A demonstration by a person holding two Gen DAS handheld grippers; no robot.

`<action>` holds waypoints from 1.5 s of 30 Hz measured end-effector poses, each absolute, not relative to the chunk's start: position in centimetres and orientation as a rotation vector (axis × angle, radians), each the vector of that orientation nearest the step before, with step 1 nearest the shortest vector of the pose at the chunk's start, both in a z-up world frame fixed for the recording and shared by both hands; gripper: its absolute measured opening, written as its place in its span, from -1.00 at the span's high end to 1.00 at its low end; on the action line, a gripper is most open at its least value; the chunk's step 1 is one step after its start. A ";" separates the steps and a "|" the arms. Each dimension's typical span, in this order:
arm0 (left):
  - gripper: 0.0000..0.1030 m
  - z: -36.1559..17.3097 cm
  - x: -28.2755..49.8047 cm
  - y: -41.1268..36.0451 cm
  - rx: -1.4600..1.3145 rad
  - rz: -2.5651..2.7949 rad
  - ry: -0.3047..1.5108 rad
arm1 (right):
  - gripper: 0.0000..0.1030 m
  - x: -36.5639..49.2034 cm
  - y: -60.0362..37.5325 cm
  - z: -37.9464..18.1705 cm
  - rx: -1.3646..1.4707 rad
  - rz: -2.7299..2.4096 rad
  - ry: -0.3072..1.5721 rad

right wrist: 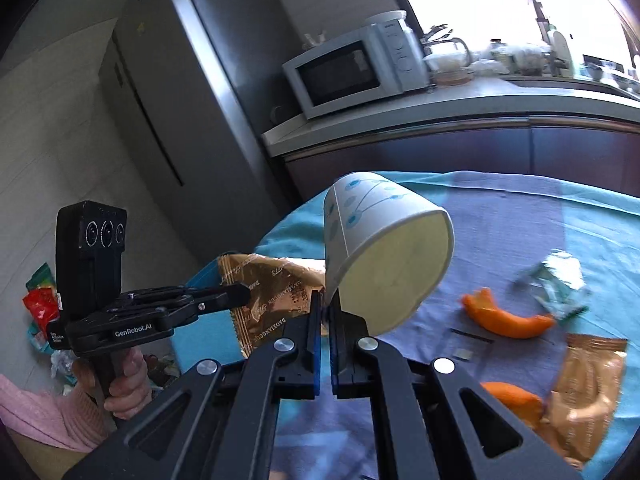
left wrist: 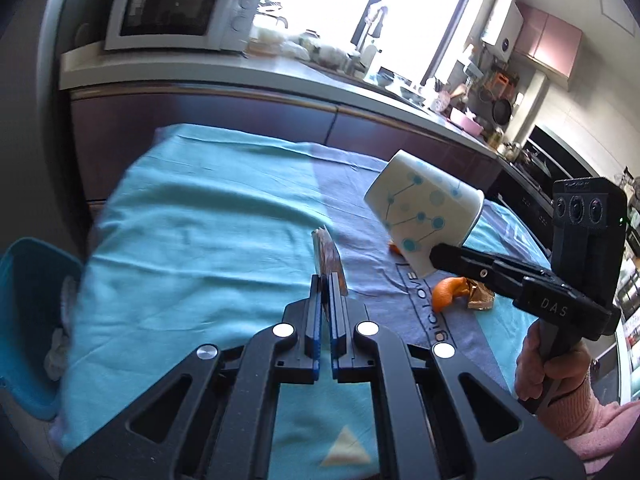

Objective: Collect trash
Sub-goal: 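Carry cup and snack bag to the teal bin and open both grippers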

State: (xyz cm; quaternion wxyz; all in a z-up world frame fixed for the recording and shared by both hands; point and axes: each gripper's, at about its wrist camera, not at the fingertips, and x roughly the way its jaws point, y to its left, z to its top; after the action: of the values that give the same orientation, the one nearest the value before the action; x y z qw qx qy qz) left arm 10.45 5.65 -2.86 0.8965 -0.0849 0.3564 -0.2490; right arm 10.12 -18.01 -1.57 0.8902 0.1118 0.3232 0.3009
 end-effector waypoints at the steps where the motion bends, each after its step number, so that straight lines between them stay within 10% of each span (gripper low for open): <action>1: 0.93 -2.5 10.2 6.7 -0.184 -0.504 0.728 | 0.95 10.3 -17.1 -1.5 0.225 0.644 0.675; 36: 0.93 -8.1 10.2 32.9 -0.379 0.108 0.741 | 0.94 17.7 13.0 -5.6 -0.055 1.018 0.982; 45: 0.59 -10.4 11.4 33.2 -0.413 0.131 0.777 | 0.57 18.2 13.6 -6.8 -0.021 0.985 1.034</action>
State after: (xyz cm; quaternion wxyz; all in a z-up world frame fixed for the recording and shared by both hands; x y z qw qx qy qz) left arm 11.39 33.22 -10.44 0.9028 -0.1996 0.3757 0.0633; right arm 18.16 13.57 -6.77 0.7558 -0.0096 0.4740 0.4517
